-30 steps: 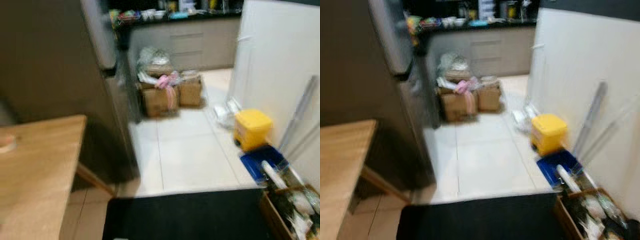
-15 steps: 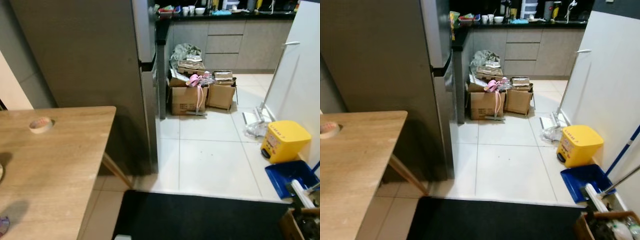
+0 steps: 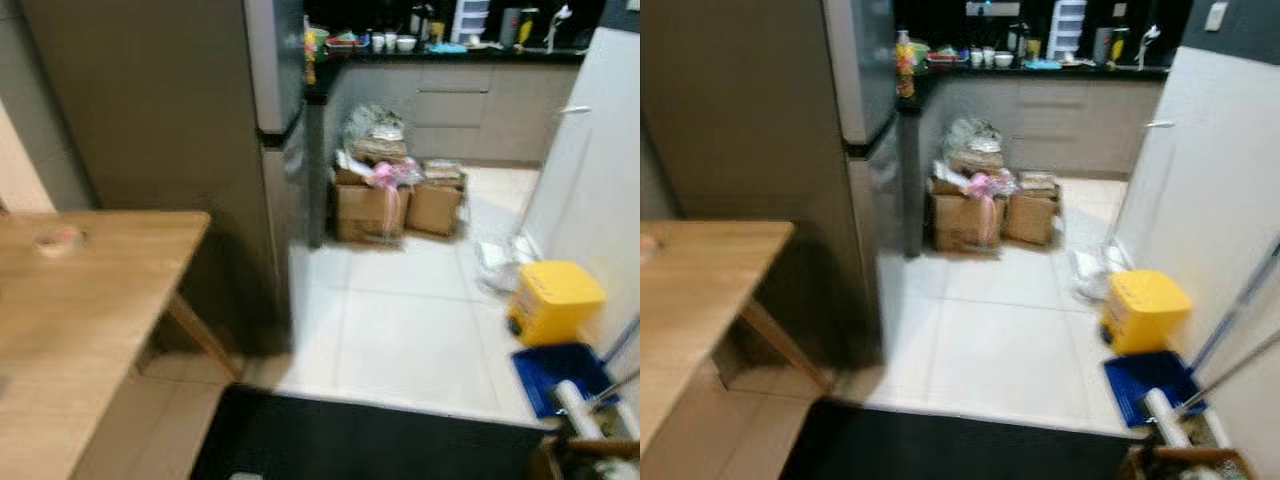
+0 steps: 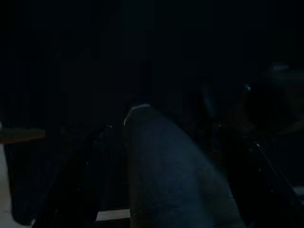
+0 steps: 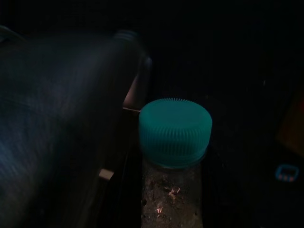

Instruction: Restocking fridge

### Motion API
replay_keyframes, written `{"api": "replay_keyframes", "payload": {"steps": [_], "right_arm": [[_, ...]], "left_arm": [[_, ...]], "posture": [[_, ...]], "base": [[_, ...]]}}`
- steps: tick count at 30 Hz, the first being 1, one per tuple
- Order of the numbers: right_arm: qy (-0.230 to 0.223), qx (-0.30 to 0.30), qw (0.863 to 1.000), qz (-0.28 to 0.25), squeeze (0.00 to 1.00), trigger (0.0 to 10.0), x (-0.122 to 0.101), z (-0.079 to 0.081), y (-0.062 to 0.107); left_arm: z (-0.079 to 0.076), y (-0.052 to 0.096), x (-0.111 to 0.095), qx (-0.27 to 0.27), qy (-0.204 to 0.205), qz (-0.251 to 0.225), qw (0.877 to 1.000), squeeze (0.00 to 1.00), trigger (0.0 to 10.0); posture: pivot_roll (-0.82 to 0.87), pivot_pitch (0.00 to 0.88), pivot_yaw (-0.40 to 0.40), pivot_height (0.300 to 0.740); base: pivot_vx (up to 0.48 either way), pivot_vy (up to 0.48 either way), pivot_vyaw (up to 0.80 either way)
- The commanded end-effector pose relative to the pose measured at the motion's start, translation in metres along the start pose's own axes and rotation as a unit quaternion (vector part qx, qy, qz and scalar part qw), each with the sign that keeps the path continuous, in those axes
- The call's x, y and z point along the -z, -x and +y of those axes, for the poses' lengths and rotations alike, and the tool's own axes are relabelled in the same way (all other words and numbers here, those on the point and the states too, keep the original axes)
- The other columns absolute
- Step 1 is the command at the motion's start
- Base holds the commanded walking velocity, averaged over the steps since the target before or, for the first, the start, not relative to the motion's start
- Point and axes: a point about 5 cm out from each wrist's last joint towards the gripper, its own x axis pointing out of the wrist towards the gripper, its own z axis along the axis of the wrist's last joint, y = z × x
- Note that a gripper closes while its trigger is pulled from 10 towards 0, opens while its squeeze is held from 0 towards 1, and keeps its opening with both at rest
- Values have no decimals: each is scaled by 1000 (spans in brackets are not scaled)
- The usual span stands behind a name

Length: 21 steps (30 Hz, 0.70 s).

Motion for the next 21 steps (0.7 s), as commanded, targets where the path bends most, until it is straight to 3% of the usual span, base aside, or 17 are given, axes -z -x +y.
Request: {"api": "replay_keyframes", "payload": {"steps": [1, 21], "right_arm": [[0, -1, 1000, -3, 0, 10000, -3, 0, 0], [0, -2, 1000, -2, 0, 10000, -3, 2, -1]], "left_arm": [[1, 0, 0, -8, 2, 2, 1000, 0, 10000], [1, -1, -2, -19, 17, -4, 1000, 0, 10000]], "posture": [[-76, 0, 8, 734], [-76, 0, 7, 734]], "base": [[0, 0, 0], [0, 0, 0]]}}
